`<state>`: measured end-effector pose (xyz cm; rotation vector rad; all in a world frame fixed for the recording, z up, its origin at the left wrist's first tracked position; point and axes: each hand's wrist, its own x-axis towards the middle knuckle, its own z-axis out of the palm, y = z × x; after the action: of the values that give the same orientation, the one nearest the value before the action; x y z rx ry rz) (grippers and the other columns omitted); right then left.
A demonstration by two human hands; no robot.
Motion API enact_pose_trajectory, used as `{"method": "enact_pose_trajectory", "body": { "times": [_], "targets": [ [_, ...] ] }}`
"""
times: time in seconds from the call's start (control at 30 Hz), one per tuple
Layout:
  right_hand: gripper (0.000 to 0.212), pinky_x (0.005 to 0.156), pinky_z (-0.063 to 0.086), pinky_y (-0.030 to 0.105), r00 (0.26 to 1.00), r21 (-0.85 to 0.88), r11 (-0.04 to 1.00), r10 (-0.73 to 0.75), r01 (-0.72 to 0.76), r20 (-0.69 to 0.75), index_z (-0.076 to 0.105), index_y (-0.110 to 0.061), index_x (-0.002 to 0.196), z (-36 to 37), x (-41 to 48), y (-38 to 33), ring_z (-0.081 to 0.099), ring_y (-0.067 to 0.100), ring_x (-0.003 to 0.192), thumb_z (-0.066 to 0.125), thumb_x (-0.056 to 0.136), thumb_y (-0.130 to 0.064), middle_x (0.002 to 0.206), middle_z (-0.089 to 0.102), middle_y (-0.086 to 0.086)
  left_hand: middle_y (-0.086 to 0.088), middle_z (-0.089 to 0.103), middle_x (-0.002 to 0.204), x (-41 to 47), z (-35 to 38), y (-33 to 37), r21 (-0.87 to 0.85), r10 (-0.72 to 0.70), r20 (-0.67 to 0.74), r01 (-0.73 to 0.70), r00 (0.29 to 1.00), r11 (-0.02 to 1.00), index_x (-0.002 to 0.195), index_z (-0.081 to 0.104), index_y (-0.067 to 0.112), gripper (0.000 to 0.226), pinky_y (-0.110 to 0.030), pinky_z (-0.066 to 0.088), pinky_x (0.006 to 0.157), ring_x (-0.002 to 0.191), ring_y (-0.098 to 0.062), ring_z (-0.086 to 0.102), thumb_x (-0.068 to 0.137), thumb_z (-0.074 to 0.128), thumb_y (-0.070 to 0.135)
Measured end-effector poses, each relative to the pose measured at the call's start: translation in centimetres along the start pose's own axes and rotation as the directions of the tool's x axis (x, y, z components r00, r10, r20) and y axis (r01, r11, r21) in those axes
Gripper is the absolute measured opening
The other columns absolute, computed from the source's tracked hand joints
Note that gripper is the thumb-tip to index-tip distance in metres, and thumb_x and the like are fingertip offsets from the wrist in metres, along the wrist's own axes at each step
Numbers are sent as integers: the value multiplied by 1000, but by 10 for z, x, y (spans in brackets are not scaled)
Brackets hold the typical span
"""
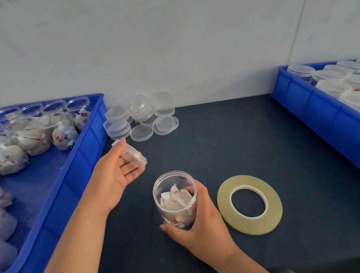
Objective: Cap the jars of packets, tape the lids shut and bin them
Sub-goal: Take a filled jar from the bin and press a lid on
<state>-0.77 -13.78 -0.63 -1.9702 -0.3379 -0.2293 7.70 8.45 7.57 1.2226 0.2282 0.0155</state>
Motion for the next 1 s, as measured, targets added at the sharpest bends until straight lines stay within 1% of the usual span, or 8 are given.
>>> {"method": "enact_pose_trajectory", "body": {
  "times": [0.13,0.23,0.37,0.5,0.57,0.67,0.8,1.0],
  "targets": [
    [94,103,51,22,1000,7,1000,-5,5,-8,28,-61,141,1,-1,-1,53,-3,132,90,71,-57,139,47,-36,-8,77,120,-48,40,-4,34,189,75,-192,979,981,109,61,13,56,-41,51,105,122,-24,71,71,81,48],
    [95,100,51,16,1000,36,999,-7,7,-2,26,-64,141,0,-1,-4,55,-1,131,91,73,-54,138,50,-34,8,72,134,-76,58,-15,265,281,171,-318,944,910,113,47,23,60,-40,51,106,132,-11,64,69,84,40],
    [85,96,58,29,1000,97,995,-18,19,-6,39,-44,146,0,-1,-3,62,10,127,90,78,-46,137,58,-22,22,62,141,-99,53,-32,644,337,307,-455,890,615,102,44,56,52,-30,51,103,134,-2,57,69,84,57],
    [85,96,57,27,1000,102,994,-25,26,-10,38,-49,145,2,-1,-1,61,9,130,89,77,-41,141,57,-23,27,56,140,-102,44,-23,802,353,362,-481,863,353,137,44,49,78,-32,53,100,129,-4,57,70,78,67],
    [87,95,56,24,1000,82,996,-29,29,2,35,-55,144,2,-2,-1,60,6,129,89,76,-44,140,57,-25,32,48,142,-102,44,-13,846,259,423,-481,868,230,157,22,55,97,-30,49,101,130,1,51,74,71,68],
    [90,89,56,21,999,81,996,-35,35,4,31,-65,140,3,-2,1,62,7,123,89,75,-41,137,58,-25,30,31,147,-102,51,-4,871,111,490,-491,864,-25,159,1,60,99,-25,45,94,133,-1,43,84,64,65],
    [91,92,56,22,998,64,996,-64,64,10,30,-67,140,4,1,1,60,8,127,89,76,-41,137,55,-26,16,23,150,-102,73,-8,894,50,421,-404,906,-195,158,17,52,85,-32,50,95,135,-12,39,87,49,84],
    [66,74,51,11,997,-35,998,-57,59,44,45,-43,133,10,4,4,62,2,105,78,77,-58,120,52,-32,5,55,129,-106,93,-21,884,226,394,-300,891,-358,140,38,29,55,-34,53,90,108,-17,58,101,31,69]
  ]
}}
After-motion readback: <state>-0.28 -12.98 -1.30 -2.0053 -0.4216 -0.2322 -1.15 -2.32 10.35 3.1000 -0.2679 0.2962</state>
